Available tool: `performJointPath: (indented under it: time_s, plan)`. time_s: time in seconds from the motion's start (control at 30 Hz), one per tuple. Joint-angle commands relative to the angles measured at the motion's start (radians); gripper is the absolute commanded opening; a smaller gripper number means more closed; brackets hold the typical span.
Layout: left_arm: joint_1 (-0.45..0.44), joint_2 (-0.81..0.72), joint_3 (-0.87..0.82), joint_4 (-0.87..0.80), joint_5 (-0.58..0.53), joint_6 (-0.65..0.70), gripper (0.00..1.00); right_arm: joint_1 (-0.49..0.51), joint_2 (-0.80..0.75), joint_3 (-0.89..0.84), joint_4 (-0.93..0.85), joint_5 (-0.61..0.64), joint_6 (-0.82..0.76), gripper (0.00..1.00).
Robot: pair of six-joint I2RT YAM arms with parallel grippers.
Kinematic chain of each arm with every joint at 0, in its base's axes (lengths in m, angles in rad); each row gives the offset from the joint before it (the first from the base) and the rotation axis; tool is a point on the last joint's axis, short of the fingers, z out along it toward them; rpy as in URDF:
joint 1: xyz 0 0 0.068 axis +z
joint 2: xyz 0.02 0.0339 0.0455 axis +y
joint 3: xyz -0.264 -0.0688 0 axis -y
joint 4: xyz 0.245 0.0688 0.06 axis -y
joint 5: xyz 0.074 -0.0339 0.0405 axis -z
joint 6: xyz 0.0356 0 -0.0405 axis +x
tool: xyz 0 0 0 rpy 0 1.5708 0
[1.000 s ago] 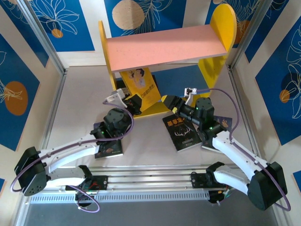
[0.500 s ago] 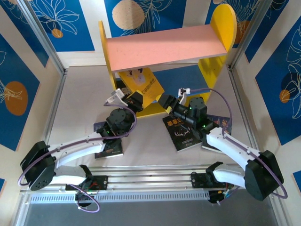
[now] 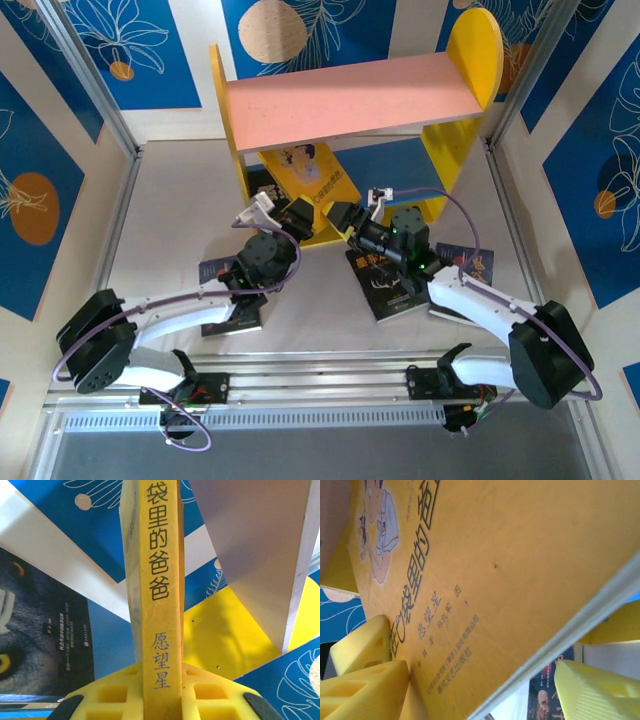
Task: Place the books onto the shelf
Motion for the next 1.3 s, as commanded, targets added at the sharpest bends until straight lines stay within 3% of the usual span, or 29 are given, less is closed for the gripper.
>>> performJointPath:
  time_s: [0.0, 0.17, 0.53, 0.77, 1.1, 1.27]
  plan:
    - [-0.018, 0.022, 0.029, 0.164, 0.005, -0.03, 0.0, 0.012, 0.017, 0.004, 0.079, 0.021, 0.021, 0.74]
    - [-0.027, 0.061, 0.045, 0.194, 0.009, -0.045, 0.0, 0.013, 0.03, -0.002, 0.116, 0.03, 0.031, 0.6]
    - [-0.036, 0.065, 0.065, 0.15, 0.002, -0.045, 0.01, -0.009, 0.024, -0.006, 0.106, 0.034, 0.028, 0.17]
    - [-0.035, 0.021, 0.103, 0.024, 0.022, 0.033, 0.49, -0.028, -0.01, -0.028, 0.128, 0.02, -0.014, 0.03]
    - [-0.021, -0.043, 0.176, -0.314, 0.036, 0.181, 0.66, -0.123, -0.127, -0.046, 0.052, -0.054, -0.113, 0.0]
    - [0.031, -0.045, 0.34, -0.674, 0.203, 0.224, 0.7, -0.201, -0.181, -0.052, -0.028, -0.122, -0.157, 0.0]
